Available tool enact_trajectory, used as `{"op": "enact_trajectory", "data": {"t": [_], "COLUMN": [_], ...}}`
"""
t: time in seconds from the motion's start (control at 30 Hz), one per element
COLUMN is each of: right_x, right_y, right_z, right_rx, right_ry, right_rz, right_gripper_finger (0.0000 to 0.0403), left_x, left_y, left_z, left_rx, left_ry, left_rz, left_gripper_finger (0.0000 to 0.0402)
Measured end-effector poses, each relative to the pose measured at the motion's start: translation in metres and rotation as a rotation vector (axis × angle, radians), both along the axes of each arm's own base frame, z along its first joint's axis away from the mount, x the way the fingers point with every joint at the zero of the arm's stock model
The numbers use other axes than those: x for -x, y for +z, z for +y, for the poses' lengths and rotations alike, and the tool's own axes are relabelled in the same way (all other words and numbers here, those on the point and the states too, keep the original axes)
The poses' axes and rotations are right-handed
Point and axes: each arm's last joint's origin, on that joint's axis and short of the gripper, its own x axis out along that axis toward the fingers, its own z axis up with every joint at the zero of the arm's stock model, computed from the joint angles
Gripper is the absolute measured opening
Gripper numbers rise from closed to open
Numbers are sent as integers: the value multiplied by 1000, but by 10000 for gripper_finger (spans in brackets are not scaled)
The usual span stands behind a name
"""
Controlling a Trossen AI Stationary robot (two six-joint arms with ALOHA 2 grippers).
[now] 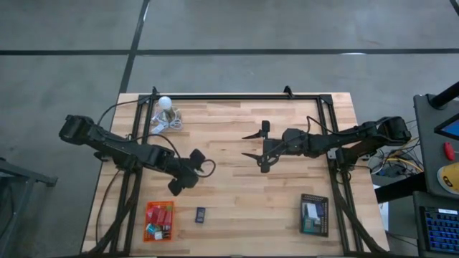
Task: Pick & Place Office items
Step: Put the blue digital clock into the black bin
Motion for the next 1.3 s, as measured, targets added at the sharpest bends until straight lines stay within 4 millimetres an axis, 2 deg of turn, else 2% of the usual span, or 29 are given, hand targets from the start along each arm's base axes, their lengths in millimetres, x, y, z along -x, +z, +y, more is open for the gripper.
{"op": "enact_trajectory", "data": {"t": [0.13,0.23,0.5,0.87,1.1,1.3], "right_x": [0,0,0,0,0,0], "right_y": [0,0,0,0,0,0], "right_z": [0,0,0,0,0,0], "right_rx": [0,0,0,0,0,0], "right_ry": [0,0,0,0,0,0], "right_rz": [1,1,0,1,1,1], "right_gripper_finger": [263,263,263,263,263,263], "left_x": [-1,-1,-1,-1,0,-2], "left_y": [0,1,7,8,8,14], "left_z": [2,1,-10,-10,-10,-12], "left_rx": [-58,-4,185,193,128,163], "left_ry": [47,60,-297,-314,-425,-455], "left_rz": [-18,-20,4,8,1,-17], "left_gripper_finger": [245,247,247,247,247,248]}}
